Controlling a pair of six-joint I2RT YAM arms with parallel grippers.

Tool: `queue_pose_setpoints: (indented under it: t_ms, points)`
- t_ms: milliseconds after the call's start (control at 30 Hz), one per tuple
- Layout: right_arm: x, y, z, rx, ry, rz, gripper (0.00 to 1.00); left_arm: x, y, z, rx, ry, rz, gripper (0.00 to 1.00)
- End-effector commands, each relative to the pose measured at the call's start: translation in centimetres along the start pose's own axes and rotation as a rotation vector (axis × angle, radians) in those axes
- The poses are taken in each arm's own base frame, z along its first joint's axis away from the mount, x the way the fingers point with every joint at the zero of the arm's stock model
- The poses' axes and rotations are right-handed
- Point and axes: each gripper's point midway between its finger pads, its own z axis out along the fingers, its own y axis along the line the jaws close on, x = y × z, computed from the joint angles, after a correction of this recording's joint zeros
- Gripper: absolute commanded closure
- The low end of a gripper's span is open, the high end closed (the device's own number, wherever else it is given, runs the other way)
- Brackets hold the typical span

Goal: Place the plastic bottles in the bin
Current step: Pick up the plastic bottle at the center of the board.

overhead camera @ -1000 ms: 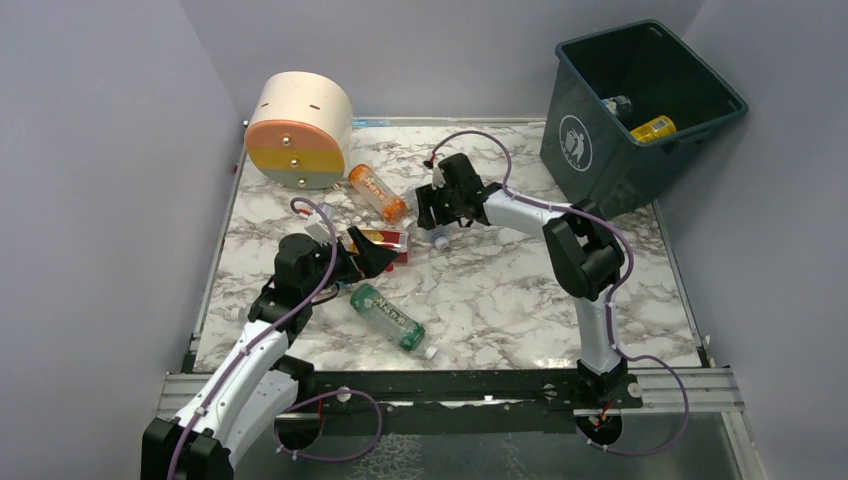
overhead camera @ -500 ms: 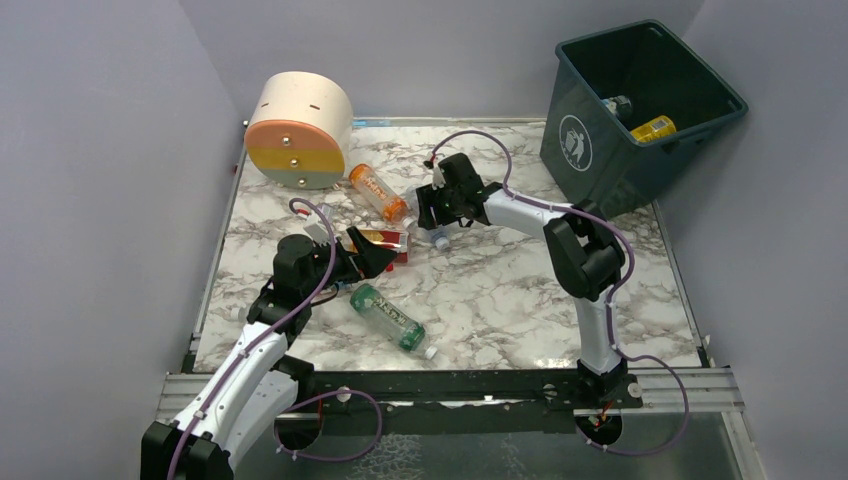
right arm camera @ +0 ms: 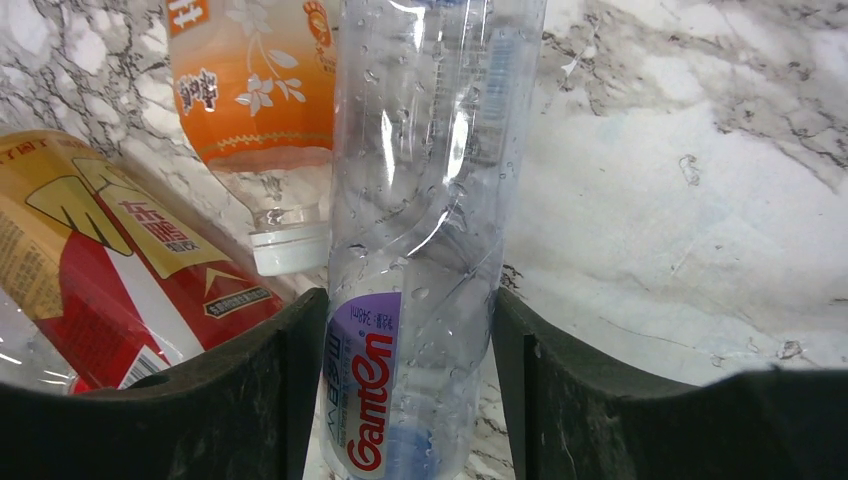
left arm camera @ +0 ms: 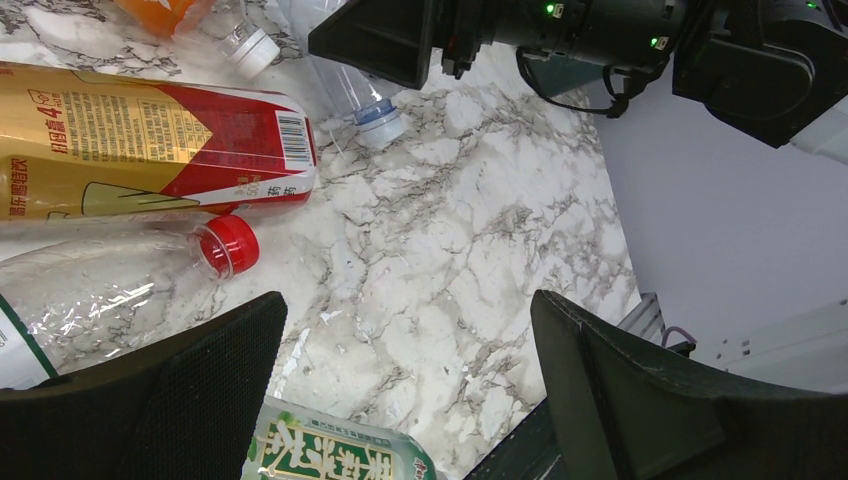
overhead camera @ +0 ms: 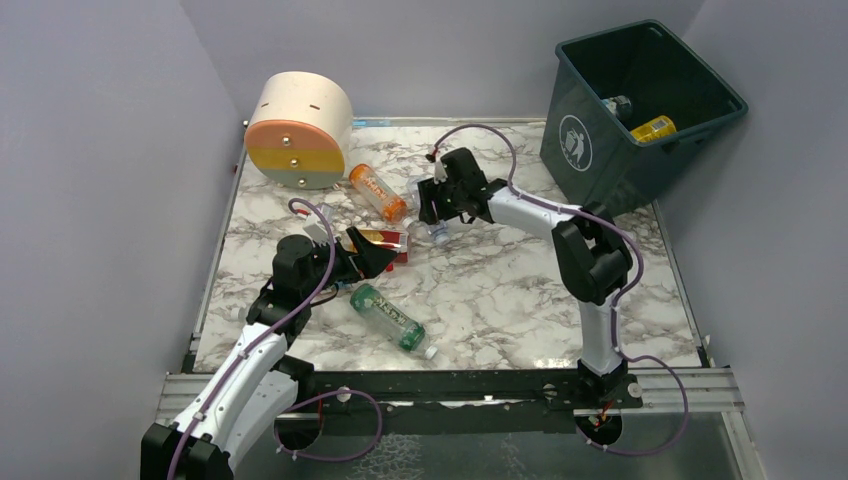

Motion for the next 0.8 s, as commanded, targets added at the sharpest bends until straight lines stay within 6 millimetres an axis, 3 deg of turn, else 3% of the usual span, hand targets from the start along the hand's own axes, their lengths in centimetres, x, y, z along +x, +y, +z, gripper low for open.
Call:
queue_pose_setpoints:
  t_ms: [0, 400, 767]
  points:
    - [-1.8, 0.3, -2.1, 0.027, -0.044, -0.012, 0.39, -0.7, -0.1, -0.2, -0.007, -0.031, 0.013, 0.01]
    - [-3.9, 0.3, -4.8, 0.063, -0.098, -0.02, 0.41, -1.0, -0.4, -0.3, -0.004, -0.033, 0.022, 0.01]
    - [-9.1, 1.5, -10.4, 0.064, -0.215, -0.041, 0.41, -1.1, -0.6, -0.5, -0.003, -0.033, 0.025, 0.01]
